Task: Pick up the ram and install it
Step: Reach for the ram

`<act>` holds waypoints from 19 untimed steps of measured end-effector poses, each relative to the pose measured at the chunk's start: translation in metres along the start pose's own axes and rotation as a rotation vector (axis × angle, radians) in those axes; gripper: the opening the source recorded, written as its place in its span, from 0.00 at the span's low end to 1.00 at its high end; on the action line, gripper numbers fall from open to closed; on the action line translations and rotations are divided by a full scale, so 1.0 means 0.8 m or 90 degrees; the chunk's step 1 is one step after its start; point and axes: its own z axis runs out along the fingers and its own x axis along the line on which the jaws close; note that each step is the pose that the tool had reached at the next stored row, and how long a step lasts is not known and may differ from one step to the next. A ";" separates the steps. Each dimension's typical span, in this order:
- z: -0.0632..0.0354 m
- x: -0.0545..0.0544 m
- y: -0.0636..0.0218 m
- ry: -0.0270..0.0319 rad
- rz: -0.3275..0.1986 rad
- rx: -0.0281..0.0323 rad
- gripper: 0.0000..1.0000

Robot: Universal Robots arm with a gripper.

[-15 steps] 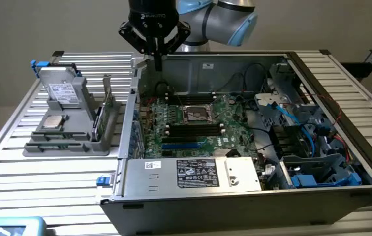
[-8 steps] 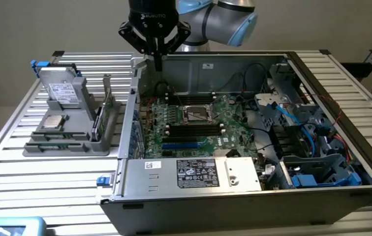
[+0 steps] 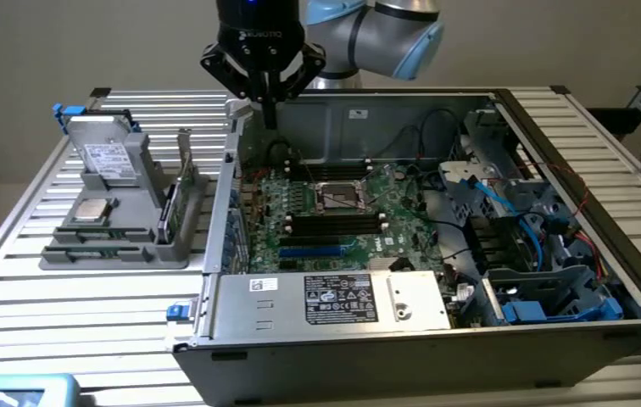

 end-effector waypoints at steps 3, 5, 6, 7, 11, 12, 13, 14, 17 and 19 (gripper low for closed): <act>0.002 0.002 -0.011 0.0001 0.000 0.0001 0.11; 0.003 0.007 -0.016 0.0000 0.000 0.0001 0.11; 0.003 0.011 -0.018 0.0000 0.000 0.0001 0.11; 0.003 0.017 -0.019 0.0001 0.000 0.0001 0.11; 0.004 0.039 -0.024 0.0000 0.000 0.0005 0.11; 0.004 0.045 -0.024 0.0000 0.000 0.0007 0.11; 0.005 0.050 -0.025 0.0000 0.000 0.0008 0.11; 0.006 0.056 -0.025 0.0001 0.000 0.0008 0.11; 0.008 0.069 -0.026 0.0032 0.000 0.0011 0.11; 0.009 0.080 -0.027 0.0051 0.000 0.0012 0.11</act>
